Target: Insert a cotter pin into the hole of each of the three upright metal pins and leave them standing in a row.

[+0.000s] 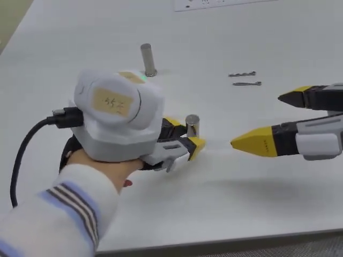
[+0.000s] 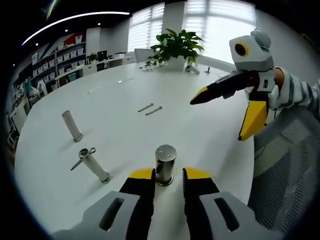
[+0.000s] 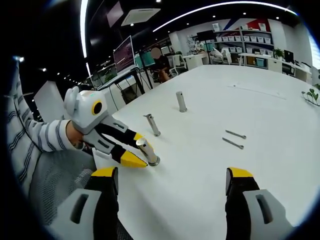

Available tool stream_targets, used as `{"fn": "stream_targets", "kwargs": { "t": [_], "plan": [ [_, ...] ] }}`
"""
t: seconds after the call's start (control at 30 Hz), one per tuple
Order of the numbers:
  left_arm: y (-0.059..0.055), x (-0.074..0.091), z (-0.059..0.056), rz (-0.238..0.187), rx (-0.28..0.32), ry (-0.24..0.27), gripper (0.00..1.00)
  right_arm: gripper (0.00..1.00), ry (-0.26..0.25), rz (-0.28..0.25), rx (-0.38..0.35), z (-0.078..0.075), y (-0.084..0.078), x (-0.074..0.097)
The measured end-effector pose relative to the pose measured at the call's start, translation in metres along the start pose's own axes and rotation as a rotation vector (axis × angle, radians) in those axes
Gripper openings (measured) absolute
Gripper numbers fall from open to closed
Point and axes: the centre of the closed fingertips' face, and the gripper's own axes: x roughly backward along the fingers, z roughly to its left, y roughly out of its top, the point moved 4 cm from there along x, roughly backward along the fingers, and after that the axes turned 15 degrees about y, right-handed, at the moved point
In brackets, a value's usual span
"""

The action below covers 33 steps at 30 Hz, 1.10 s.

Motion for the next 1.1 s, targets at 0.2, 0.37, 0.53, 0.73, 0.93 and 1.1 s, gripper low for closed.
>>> {"fn": "stream_targets", "kwargs": {
  "t": [0.2, 0.37, 0.53, 0.73, 0.93, 1.1],
  "plan": [
    [0.002, 0.018, 0.001, -0.029, -0.021, -0.034, 0.4, 0.87, 0.009, 0.006, 0.006, 0.002, 0.0, -0.002],
    [0.003, 0.032, 0.002, -0.054, -0.005, -0.044, 0.67, 0.87, 0.013, 0.01, 0.009, 0.004, 0.0, -0.002],
    [0.002, 0.043, 0.01, -0.073, 0.062, -0.037, 0.79, 0.86, 0.013, 0.011, 0.009, 0.003, -0.001, -0.002],
    [-0.003, 0.048, 0.018, -0.059, 0.108, -0.009, 0.99, 0.86, -0.011, -0.002, -0.004, -0.005, -0.001, 0.005],
    [-0.001, 0.051, 0.02, -0.077, 0.105, 0.0, 0.99, 0.83, -0.016, -0.029, -0.037, -0.011, -0.001, 0.01],
    [0.002, 0.052, 0.018, -0.085, 0.113, -0.004, 0.99, 0.82, -0.02, 0.035, -0.005, -0.019, -0.001, 0.009]
  ]
}}
